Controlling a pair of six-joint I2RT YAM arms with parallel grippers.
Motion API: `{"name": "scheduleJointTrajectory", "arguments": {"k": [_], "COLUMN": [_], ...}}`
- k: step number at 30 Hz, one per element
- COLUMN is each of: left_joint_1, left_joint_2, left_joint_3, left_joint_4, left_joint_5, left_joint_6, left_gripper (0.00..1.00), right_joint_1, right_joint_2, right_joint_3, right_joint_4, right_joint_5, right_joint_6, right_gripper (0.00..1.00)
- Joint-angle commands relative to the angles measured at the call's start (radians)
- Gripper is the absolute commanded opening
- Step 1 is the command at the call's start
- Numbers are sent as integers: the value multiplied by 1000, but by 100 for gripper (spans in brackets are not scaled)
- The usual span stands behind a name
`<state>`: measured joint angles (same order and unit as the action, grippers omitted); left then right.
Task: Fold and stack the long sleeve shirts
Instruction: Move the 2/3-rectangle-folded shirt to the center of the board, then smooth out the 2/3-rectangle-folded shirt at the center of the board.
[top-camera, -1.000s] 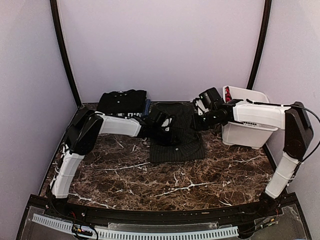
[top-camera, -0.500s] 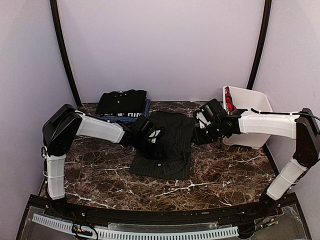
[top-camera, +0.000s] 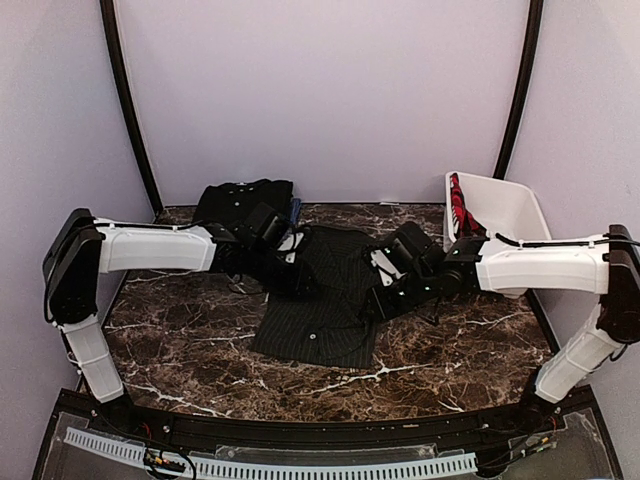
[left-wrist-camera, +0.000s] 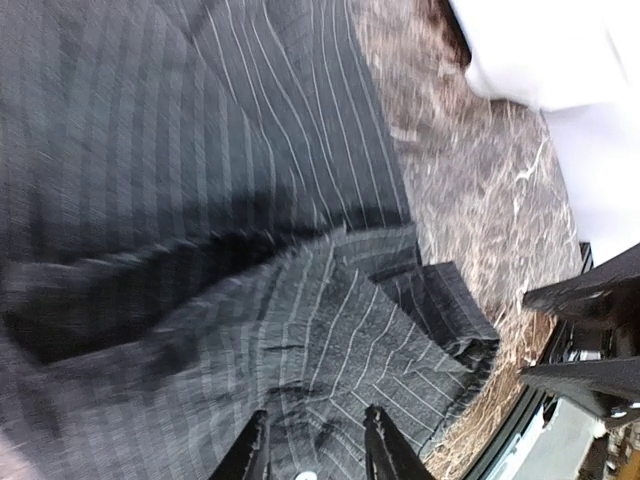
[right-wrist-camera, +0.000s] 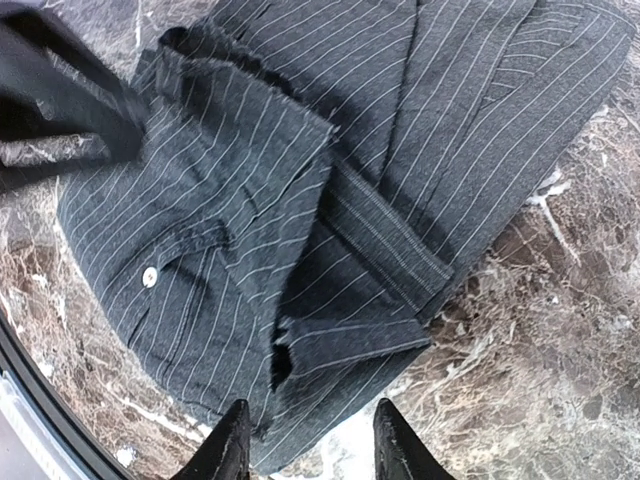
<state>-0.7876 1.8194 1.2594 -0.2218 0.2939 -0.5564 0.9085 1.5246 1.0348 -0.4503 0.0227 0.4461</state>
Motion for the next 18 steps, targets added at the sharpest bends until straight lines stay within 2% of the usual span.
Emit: {"name": "scheduleJointTrajectory", "arguments": {"k": [1, 6, 8, 18], "left_joint_1": [53, 143, 164, 182], "left_joint_2": [-92, -85, -66, 50], "left_joint_3": [3, -10, -10, 22], "left_joint_4": [-91, -112, -107, -94], "left_joint_5": [-94, -76, -15, 39], "left_joint_6": [46, 92, 124, 154], "left_gripper": [32, 34, 34, 39], "right_joint_1": [20, 25, 24, 30], "right_joint_2": [-27, 0, 13, 48], "right_joint_3": [-1, 25, 36, 69], "right_joint_4": [-16, -27, -34, -29], "right_joint_5": [39, 55, 60, 48], "right_joint_6": [1, -8, -10, -18], "right_gripper": [40, 40, 40, 40]}}
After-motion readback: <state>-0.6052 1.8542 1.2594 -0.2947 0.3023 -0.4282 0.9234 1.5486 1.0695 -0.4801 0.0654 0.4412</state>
